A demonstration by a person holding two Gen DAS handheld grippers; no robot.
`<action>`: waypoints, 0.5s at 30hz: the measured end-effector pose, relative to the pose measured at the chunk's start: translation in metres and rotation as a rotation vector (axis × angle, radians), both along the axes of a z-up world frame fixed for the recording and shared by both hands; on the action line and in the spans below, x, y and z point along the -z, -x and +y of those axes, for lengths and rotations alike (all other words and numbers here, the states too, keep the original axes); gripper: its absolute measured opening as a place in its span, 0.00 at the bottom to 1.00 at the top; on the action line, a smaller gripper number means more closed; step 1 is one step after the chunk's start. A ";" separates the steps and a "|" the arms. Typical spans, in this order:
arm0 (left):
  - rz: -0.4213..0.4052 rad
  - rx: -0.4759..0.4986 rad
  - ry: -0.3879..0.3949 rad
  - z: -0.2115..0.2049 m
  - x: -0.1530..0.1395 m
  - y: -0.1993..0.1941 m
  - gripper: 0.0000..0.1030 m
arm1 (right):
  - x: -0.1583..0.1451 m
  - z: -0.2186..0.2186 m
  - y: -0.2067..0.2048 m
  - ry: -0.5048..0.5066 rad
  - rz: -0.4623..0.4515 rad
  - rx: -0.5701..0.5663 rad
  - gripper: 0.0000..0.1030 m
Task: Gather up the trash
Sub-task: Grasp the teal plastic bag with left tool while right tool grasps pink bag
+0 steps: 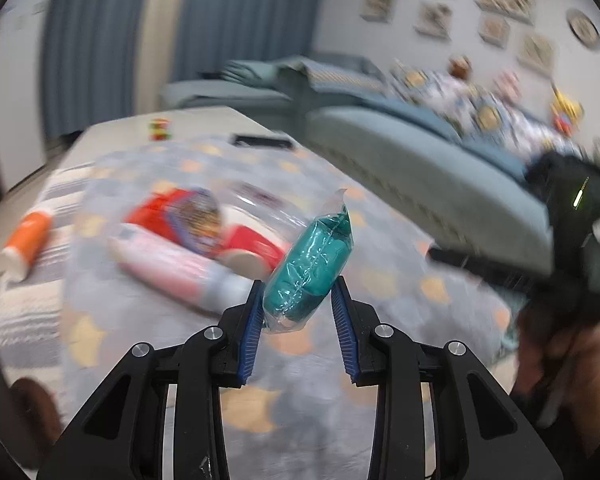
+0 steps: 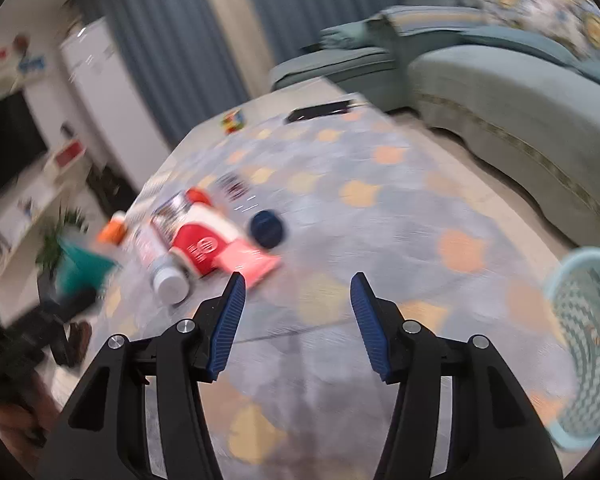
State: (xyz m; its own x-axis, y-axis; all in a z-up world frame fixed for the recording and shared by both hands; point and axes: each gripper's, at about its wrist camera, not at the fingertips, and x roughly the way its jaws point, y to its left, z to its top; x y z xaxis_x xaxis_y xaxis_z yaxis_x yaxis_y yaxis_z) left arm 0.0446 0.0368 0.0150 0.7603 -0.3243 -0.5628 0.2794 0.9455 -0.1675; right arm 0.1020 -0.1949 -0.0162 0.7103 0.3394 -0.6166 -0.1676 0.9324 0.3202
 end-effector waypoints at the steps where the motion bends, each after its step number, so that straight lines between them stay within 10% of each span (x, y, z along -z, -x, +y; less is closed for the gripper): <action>1: -0.014 -0.041 0.017 0.012 -0.004 0.003 0.31 | 0.002 0.013 -0.007 0.021 0.002 -0.034 0.50; 15: 0.007 -0.146 0.044 0.044 0.007 -0.005 0.31 | 0.045 0.124 -0.068 0.410 0.008 -0.202 0.50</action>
State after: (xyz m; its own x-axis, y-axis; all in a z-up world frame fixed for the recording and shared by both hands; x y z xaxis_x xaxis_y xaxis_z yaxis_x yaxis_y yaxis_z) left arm 0.0496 0.0812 0.0078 0.7974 -0.2348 -0.5559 0.1381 0.9677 -0.2107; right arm 0.1703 -0.0707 -0.0614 0.6496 0.1976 -0.7341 -0.3581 0.9313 -0.0662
